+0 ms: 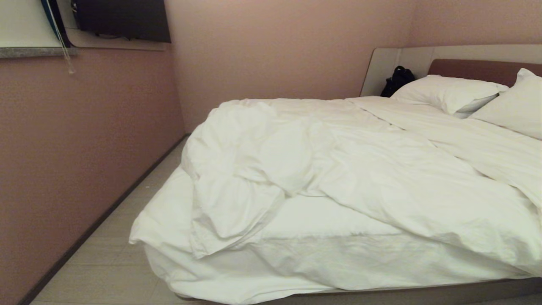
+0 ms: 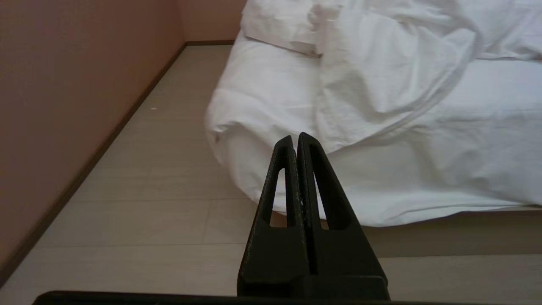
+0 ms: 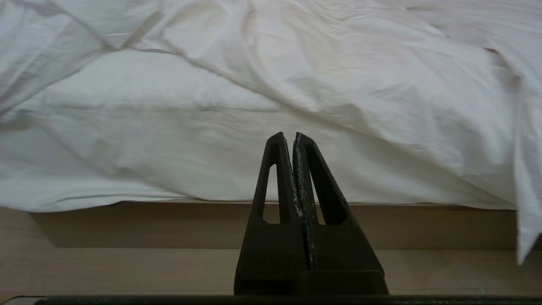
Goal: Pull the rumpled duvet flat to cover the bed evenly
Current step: Hold the folded corner of the quilt
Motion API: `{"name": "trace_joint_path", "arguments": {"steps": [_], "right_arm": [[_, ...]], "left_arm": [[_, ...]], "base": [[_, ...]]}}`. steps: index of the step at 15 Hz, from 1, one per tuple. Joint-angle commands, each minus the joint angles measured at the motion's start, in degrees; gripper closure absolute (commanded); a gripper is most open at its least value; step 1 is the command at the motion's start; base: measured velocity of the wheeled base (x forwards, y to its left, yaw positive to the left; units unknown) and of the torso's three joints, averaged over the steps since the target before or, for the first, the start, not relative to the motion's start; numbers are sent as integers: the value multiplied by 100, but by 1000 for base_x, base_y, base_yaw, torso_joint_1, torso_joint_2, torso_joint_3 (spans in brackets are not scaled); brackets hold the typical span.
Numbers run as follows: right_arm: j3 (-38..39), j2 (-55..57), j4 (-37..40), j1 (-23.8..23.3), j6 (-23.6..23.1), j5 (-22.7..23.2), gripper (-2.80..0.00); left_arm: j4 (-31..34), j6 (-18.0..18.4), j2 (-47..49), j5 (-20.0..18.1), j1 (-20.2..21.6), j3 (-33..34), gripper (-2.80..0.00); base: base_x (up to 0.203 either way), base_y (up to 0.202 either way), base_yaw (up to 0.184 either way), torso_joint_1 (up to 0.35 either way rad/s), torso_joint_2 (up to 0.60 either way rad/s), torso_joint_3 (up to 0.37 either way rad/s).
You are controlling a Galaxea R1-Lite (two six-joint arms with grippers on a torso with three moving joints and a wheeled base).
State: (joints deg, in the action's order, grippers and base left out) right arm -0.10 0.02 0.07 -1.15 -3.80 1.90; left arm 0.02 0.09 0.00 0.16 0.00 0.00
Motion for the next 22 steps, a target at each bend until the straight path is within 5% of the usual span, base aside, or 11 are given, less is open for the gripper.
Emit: {"name": "trace_joint_path", "arguments": {"steps": [1,22], "right_arm": [[1,-2,1,0,-6,3,0],[1,-2,1,0,-6,3,0]], "left_arm": [[-2,0,0,2,0,0,0],[-2,0,0,2,0,0,0]], "base": [[0,195,-6,1,-2,2],[0,196,0,3,3,2]]}}
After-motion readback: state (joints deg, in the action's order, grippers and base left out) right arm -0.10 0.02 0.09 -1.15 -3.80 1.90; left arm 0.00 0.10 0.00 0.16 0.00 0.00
